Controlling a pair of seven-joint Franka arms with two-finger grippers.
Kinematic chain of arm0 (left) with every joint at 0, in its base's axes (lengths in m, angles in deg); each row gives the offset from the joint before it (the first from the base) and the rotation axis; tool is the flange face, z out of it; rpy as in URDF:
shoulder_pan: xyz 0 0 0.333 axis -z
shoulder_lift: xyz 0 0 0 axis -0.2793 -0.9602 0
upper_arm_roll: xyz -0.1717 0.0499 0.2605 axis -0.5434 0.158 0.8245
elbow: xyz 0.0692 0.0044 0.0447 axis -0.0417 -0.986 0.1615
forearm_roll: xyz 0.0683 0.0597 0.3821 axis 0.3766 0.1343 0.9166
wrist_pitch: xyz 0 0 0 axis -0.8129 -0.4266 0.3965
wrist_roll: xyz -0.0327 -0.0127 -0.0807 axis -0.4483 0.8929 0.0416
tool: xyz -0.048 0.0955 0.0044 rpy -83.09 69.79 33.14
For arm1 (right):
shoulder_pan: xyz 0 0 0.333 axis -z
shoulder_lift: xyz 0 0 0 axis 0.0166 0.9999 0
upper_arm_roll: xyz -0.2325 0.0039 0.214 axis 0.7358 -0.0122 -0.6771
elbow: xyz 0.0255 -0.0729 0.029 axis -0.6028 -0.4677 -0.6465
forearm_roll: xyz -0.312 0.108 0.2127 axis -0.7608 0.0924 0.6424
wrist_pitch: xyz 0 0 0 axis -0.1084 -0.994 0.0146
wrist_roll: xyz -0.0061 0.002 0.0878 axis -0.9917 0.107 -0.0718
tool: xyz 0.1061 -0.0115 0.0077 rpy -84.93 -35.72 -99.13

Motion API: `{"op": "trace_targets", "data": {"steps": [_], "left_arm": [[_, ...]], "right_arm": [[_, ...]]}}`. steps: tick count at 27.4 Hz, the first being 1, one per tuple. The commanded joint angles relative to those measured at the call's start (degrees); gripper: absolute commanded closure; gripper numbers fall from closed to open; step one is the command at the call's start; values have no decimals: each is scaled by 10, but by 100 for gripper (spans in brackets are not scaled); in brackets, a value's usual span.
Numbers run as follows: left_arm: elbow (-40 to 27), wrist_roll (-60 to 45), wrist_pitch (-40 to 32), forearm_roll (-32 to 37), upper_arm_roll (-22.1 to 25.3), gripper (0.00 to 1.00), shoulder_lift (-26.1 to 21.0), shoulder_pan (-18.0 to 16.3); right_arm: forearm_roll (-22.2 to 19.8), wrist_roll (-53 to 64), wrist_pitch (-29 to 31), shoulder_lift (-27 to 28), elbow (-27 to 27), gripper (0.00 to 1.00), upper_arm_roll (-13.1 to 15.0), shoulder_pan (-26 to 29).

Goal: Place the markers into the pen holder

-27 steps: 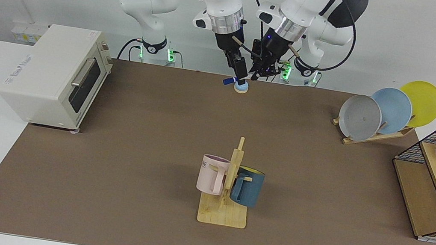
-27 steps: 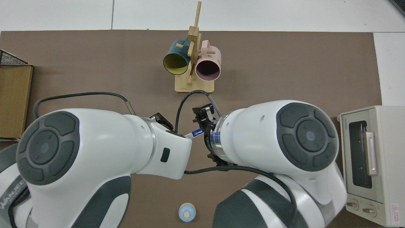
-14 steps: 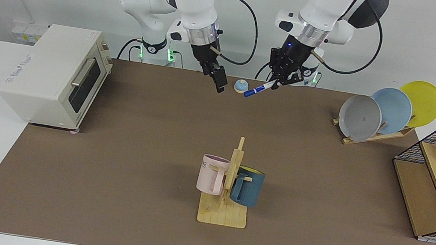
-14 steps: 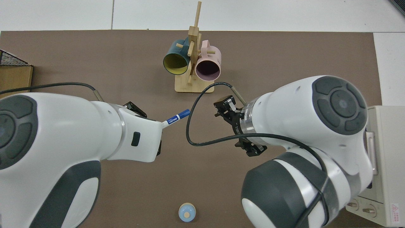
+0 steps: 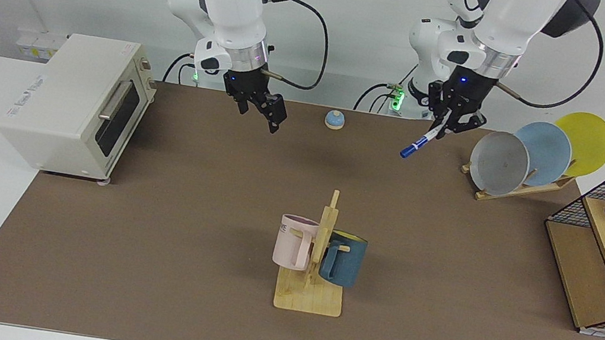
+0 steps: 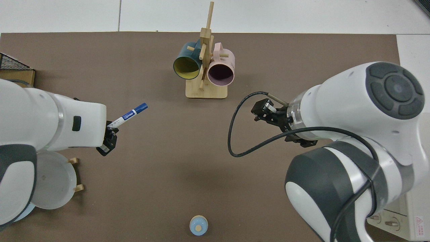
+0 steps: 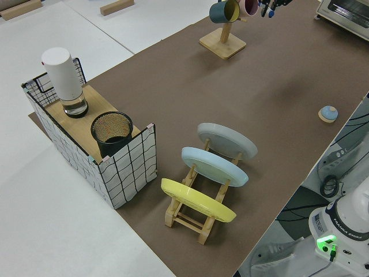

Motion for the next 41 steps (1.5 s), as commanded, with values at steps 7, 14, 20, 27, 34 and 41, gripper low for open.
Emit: {"op": "trace_targets", "data": {"steps": [7, 14, 20, 27, 34, 41], "left_arm": [[32, -27, -30, 54, -6, 100, 1, -56], [52, -4, -38, 63, -2, 100, -10, -103], [127, 16, -102, 120, -2, 100, -55, -113], [147, 80, -112, 181, -1, 100, -68, -117], [160, 149, -111, 213, -2, 100, -70, -161], [166, 236, -84, 286, -1, 100, -72, -189]], "right_arm": [[-53, 249, -11, -10, -11, 0, -6, 73], [-80, 339, -22, -12, -6, 0, -4, 113], [-111, 385, -53, -8, 12, 0, -2, 117], [-113, 431, -148, 4, 94, 0, 0, 146], [-105, 425, -164, 5, 105, 0, 0, 144], [-100, 425, -178, -10, 89, 0, -1, 162]]}}
